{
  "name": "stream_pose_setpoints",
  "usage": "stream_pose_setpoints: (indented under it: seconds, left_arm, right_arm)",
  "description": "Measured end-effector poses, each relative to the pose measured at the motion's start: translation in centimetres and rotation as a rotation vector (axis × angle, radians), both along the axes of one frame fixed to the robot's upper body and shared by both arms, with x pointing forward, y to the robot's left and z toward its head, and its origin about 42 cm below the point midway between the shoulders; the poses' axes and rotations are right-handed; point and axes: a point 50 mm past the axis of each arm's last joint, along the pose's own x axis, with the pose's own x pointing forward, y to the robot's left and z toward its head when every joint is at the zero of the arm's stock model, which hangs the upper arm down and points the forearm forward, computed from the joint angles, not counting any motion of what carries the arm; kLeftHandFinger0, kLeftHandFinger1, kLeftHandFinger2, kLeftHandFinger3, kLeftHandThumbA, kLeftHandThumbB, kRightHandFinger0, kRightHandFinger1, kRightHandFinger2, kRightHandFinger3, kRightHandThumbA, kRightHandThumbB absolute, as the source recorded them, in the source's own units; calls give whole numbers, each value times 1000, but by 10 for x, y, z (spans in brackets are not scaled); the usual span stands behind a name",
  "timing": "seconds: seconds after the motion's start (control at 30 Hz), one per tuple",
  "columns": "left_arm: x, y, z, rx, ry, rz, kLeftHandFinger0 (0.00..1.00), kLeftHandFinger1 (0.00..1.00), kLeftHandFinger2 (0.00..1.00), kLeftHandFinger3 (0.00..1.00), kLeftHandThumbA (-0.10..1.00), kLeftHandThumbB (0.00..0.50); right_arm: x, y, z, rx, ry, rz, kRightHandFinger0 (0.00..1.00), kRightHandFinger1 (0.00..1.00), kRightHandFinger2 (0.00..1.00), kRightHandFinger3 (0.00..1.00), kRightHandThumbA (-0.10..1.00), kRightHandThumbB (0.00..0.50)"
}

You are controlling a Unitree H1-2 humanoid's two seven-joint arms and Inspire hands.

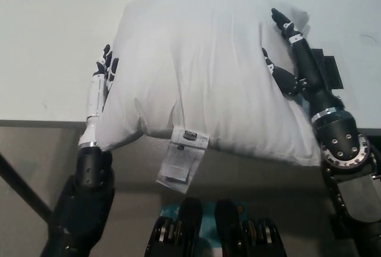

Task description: The robot uses both hands to lift the pillow and then drops it on the table

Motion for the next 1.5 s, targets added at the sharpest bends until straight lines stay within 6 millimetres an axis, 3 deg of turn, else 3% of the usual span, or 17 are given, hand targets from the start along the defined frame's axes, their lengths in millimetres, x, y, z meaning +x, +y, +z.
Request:
stream_pose_setpoints:
  seconds: [0.1, 0.33, 0.43, 0.6, 0.77, 0.83, 0.87, 0.93, 1.03, 1.1, 1.2, 1.23, 1.27, 1.3, 1.37, 1.4, 1.5]
  left_arm:
    - [-7, 11, -4, 93, 2, -3, 1000, 1000, 1000, 1000, 1000, 150]
    - [-15, 42, 0, 304, -13, 16, 1000, 1000, 1000, 1000, 1000, 114]
    - [-18, 56, 8, 358, -40, 33, 1000, 1000, 1000, 1000, 1000, 130]
    - [-29, 81, 21, 400, -93, 78, 1000, 1000, 1000, 1000, 1000, 116]
    - [-38, 89, 30, 413, -135, 102, 1000, 1000, 1000, 1000, 1000, 160]
    - [-42, 90, 32, 412, -151, 107, 1000, 1000, 1000, 1000, 1000, 120]
    - [-46, 90, 34, 403, -163, 112, 1000, 1000, 1000, 1000, 1000, 119]
    - [-51, 91, 35, 384, -180, 120, 1000, 1000, 1000, 1000, 1000, 54]
    - [-62, 93, 39, 324, -222, 127, 1000, 1000, 1000, 1000, 1000, 52]
    - [-64, 95, 39, 305, -232, 129, 1000, 1000, 1000, 1000, 1000, 36]
    - [-85, 86, 45, 254, -301, 116, 1000, 1000, 1000, 1000, 1000, 34]
    - [-93, 83, 44, 235, -319, 108, 1000, 1000, 1000, 1000, 1000, 33]
    - [-102, 78, 39, 207, -326, 101, 1000, 1000, 1000, 1000, 1000, 132]
    - [-106, 75, 36, 192, -325, 97, 1000, 1000, 1000, 1000, 1000, 158]
    - [-122, 66, 28, 148, -325, 80, 1000, 1000, 1000, 1000, 1000, 134]
    - [-144, 54, 18, 106, -318, 56, 1000, 1000, 1000, 1000, 1000, 134]
    - [-173, 45, -7, 59, -252, 40, 1000, 1000, 1000, 1000, 1000, 133]
  right_arm:
    - [4, -13, 0, -15, 9, -15, 1000, 1000, 1000, 1000, 1000, 286]
    - [16, -49, -1, -36, 43, -71, 1000, 1000, 1000, 1000, 1000, 252]
    - [17, -66, 2, -52, 42, -91, 1000, 1000, 1000, 1000, 1000, 264]
    - [14, -91, 18, -86, -4, -113, 1000, 1000, 1000, 1000, 1000, 260]
    - [6, -96, 38, -96, -67, -89, 1000, 1000, 1000, 1000, 1000, 247]
    - [2, -95, 47, -99, -97, -77, 1000, 1000, 1000, 1000, 1000, 241]
    - [-3, -95, 52, -100, -119, -70, 1000, 1000, 1000, 1000, 1000, 241]
    - [-12, -96, 59, -101, -151, -60, 1000, 1000, 1000, 1000, 1000, 231]
    - [-30, -98, 63, -99, -187, -51, 1000, 1000, 1000, 1000, 1000, 230]
    - [-34, -100, 60, -96, -180, -54, 1000, 1000, 1000, 1000, 1000, 267]
    - [-61, -104, 55, -93, -197, -40, 1000, 1000, 1000, 1000, 1000, 261]
    - [-69, -105, 52, -91, -196, -33, 1000, 1000, 1000, 1000, 1000, 261]
    - [-78, -106, 43, -89, -178, -28, 1000, 1000, 1000, 1000, 1000, 273]
    - [-82, -107, 41, -87, -170, -26, 1000, 1000, 1000, 1000, 1000, 279]
    - [-97, -108, 29, -83, -166, -19, 1000, 1000, 1000, 1000, 1000, 277]
    - [-117, -108, 9, -76, -145, -11, 1000, 1000, 1000, 1000, 1000, 277]
    - [-143, -109, -23, -58, -84, -14, 1000, 1000, 1000, 1000, 1000, 246]
